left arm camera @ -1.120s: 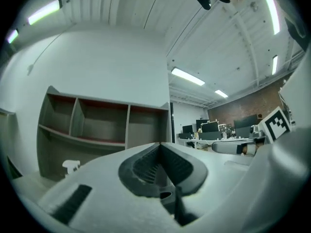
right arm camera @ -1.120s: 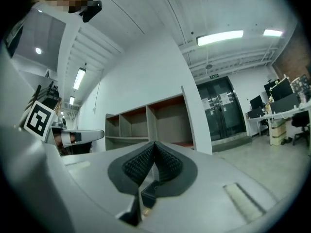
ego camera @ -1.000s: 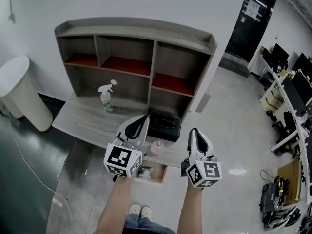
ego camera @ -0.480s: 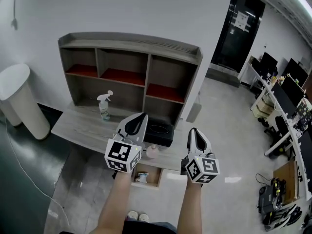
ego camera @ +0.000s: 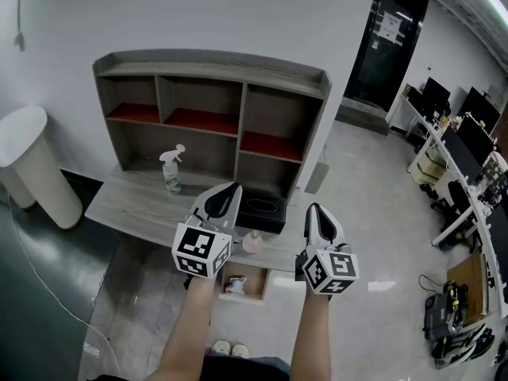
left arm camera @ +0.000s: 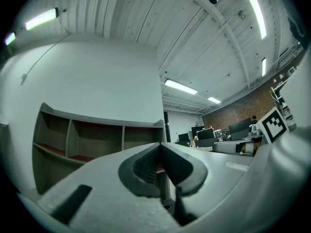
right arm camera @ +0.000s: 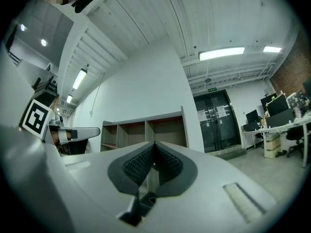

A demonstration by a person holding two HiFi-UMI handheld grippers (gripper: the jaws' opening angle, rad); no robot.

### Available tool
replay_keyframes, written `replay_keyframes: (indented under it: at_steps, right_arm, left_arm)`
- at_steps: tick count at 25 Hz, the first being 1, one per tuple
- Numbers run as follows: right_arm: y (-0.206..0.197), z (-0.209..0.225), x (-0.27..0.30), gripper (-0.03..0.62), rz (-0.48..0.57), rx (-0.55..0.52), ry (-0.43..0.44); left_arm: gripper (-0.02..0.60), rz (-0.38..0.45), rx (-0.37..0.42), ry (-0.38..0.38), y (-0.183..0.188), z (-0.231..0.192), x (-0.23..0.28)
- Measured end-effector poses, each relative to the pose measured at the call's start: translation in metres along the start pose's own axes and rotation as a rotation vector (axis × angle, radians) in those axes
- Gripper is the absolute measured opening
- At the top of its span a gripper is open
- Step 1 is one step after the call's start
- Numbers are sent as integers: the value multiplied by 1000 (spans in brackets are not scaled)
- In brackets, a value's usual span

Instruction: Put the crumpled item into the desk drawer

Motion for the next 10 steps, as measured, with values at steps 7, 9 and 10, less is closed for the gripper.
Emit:
replay_keyframes:
  at_steps: [7,9,10]
  right_arm:
    - [-2,-3,6,9,-8,-7,12]
    - [-2,-3,7,9,-10,-7,13]
    - [-2,-2,7,9,-11,-8,13]
  left_arm:
    - [5,-20,1,-9,-7,-2,3]
    - [5,-21,1,-10,-8,-2,4]
    - [5,-22,1,-11,-8,-2,5]
Point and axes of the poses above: the fingertips, and each gripper's own axes: x forward along the fingers, z to its right, y out of its top, the point moved 6 cm from there along -x, backward along the fingers, and after that the axes turned 10 degrees about y, right-handed, at the moved point
